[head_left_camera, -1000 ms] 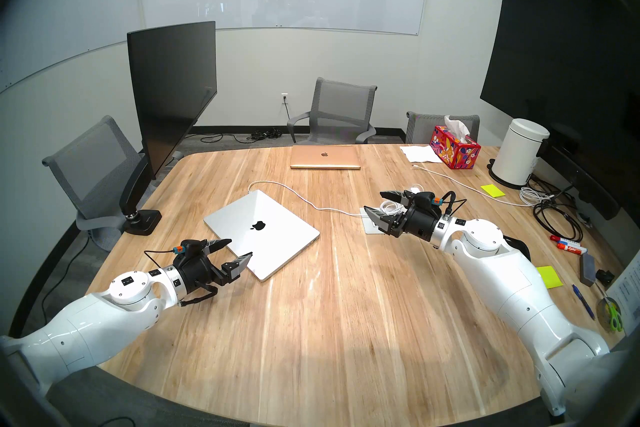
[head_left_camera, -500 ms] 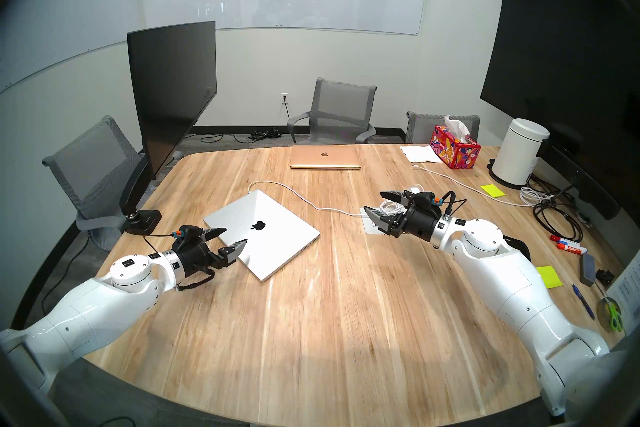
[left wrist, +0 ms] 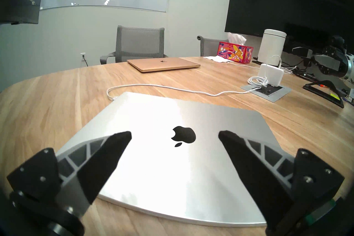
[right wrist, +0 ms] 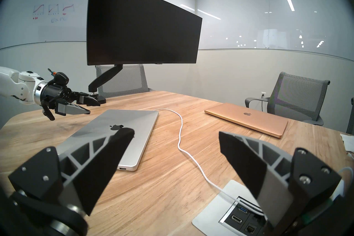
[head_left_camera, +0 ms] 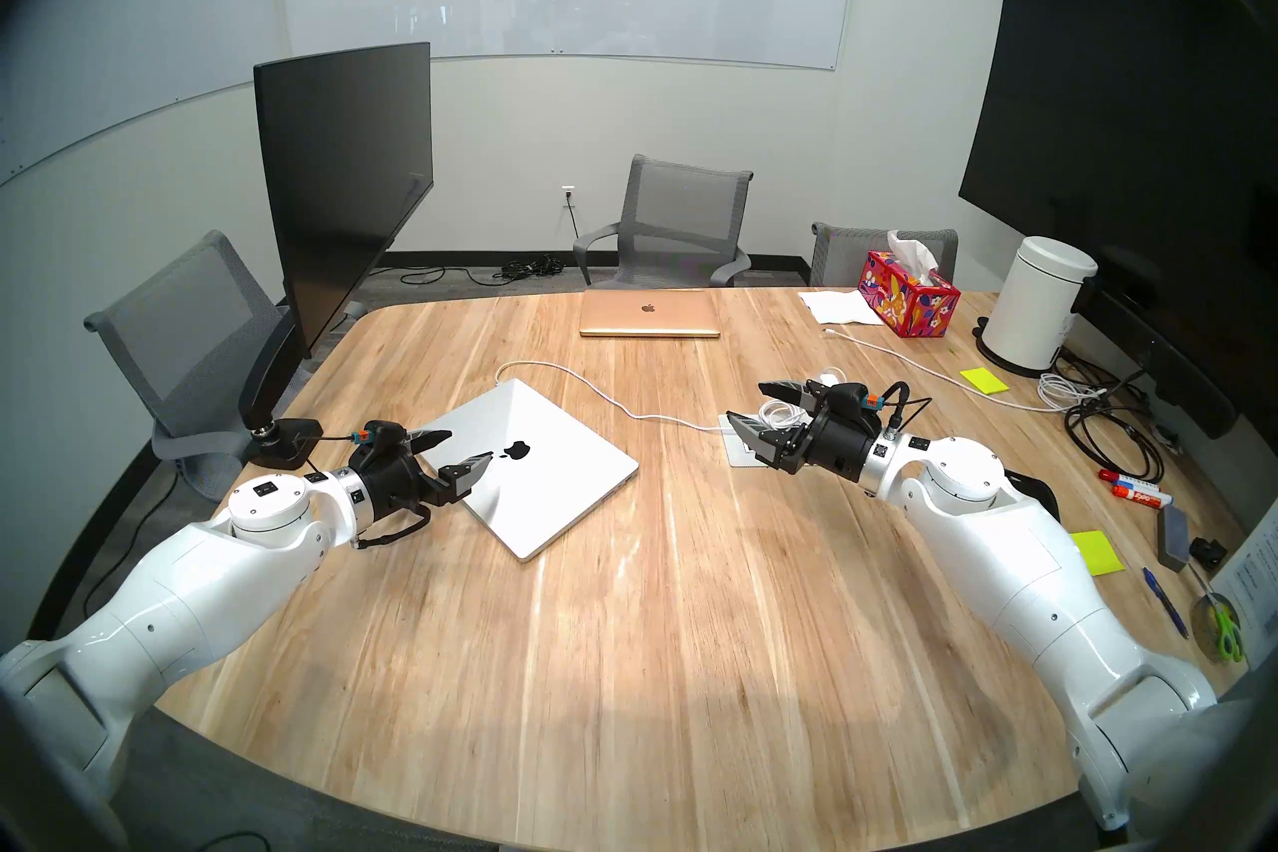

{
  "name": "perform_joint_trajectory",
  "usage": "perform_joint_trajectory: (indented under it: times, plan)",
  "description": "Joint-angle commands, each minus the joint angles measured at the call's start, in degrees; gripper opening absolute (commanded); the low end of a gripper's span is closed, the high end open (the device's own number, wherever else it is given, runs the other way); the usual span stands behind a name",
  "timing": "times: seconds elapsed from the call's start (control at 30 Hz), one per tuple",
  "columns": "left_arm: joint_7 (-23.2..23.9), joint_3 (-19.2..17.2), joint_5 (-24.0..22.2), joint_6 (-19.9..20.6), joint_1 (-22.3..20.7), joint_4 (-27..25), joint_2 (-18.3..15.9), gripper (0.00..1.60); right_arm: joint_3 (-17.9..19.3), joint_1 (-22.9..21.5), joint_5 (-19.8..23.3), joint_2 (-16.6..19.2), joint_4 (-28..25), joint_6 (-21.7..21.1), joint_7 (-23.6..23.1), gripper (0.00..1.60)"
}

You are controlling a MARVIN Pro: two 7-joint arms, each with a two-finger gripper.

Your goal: Unplug the charging cable from the port of the MacBook and lay it on the desk

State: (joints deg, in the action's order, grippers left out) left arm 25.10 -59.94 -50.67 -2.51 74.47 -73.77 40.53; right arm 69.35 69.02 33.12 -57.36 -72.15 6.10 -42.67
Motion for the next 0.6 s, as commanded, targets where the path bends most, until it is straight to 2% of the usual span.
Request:
perform_joint_trajectory:
  times: [0.0,0.33,0.57]
  plan:
    - [0.6,-0.7,0.4,1.5,-6.3,1.8,2.1,1.6,0.4,-0.7,0.2,0.1,-0.6,0.1,-0.1,1.6]
    - [1.5,0.0,2.6,4.8,-11.9,7.6,5.7,1.6,0.4,-0.7,0.2,0.1,-0.7,0.1,-0.1,1.6]
    - [0.7,-0.5,2.9,8.8,-15.8,13.9,9.3,1.6,0.4,-0.7,0.2,0.1,-0.7,0.1,-0.1,1.6]
